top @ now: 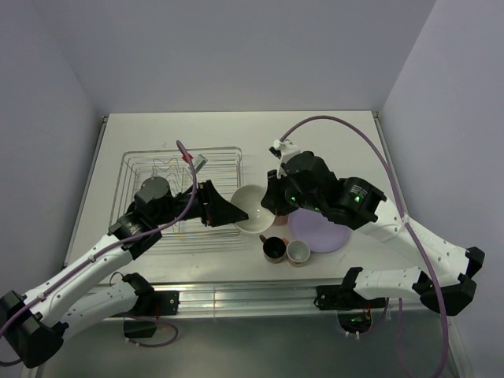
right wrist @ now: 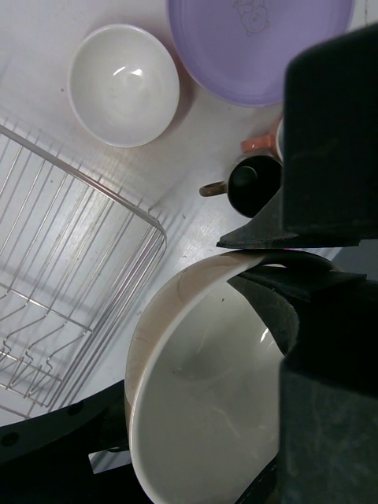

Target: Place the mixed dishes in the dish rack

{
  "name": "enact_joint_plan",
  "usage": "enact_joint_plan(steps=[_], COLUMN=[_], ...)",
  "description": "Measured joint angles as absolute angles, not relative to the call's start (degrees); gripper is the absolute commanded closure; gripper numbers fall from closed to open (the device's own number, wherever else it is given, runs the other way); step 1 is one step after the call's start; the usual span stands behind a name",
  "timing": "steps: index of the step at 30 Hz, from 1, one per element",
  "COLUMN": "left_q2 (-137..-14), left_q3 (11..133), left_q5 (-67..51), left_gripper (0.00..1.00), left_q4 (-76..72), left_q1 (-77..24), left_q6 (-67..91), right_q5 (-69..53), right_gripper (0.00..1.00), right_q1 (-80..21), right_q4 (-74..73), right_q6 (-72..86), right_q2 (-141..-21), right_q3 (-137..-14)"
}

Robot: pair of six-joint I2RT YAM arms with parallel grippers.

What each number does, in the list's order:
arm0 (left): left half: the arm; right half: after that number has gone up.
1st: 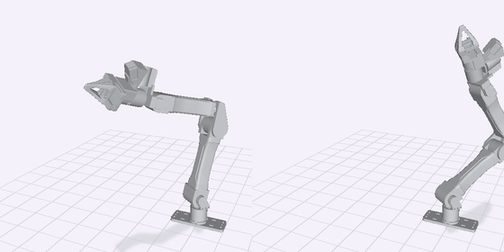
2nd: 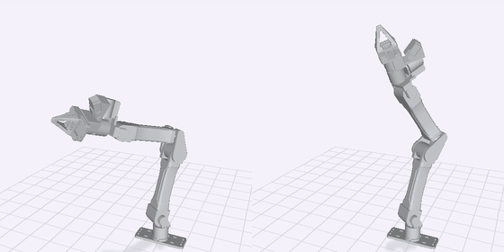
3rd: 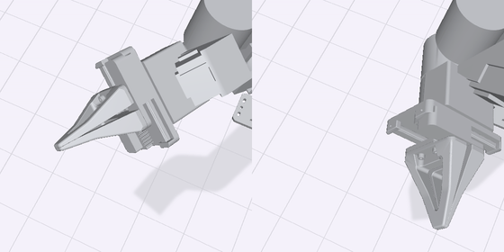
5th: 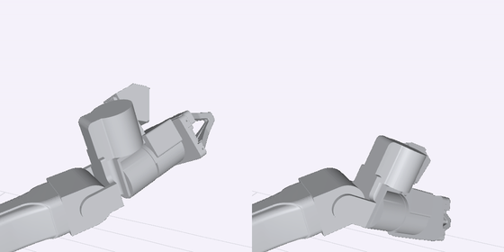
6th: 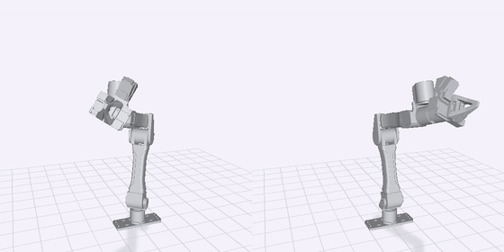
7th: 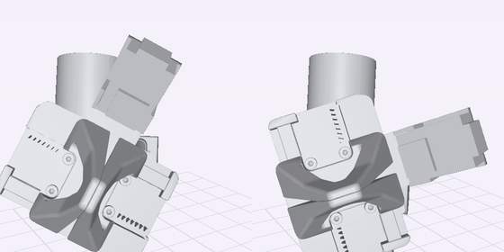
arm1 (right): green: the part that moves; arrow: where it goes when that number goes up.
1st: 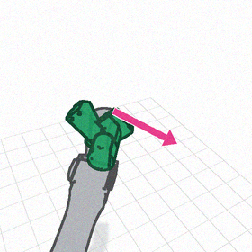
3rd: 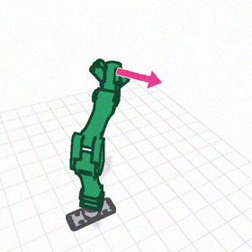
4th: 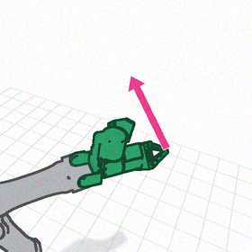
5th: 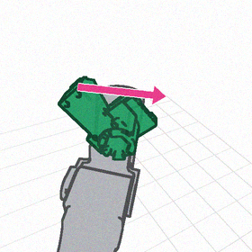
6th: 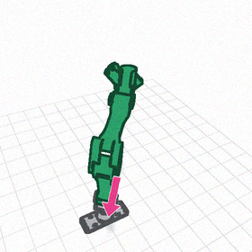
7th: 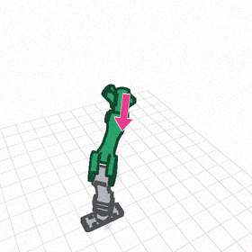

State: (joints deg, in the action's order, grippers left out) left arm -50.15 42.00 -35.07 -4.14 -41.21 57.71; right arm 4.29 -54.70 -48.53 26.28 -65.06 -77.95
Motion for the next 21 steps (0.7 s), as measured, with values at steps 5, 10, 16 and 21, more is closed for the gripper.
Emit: enact_joint_plan(steps=[5, 10, 16, 21], left_q2=[-50.9, -51.6, -51.5, -50.8], left_q3=[42.0, 42.0, 42.0, 42.0], left_q5=[-35.0, -34.7, -33.0, -31.0], left_gripper=[0.70, 1.00, 1.00, 1.00], left_q4=[-4.8, -4.8, -4.1, -2.7], left_q1=[-41.2, -41.1, -41.1, -41.1], left_q6=[58.1, 58.2, 58.2, 58.2], right_q5=[4.7, 5.0, 5.2, 5.3], right_gripper=[1.00, 1.00, 0.91, 0.87], right_q1=[-54.4, -54.1, -54.1, -54.1], right_q4=[-48.6, -48.6, -48.2, -47.5], right_q6=[25.7, 25.0, 24.6, 24.4], right_q2=[-65.2, -65.8, -66.2, -66.8], right_q3=[-78.0, -78.0, -78.0, -78.0])
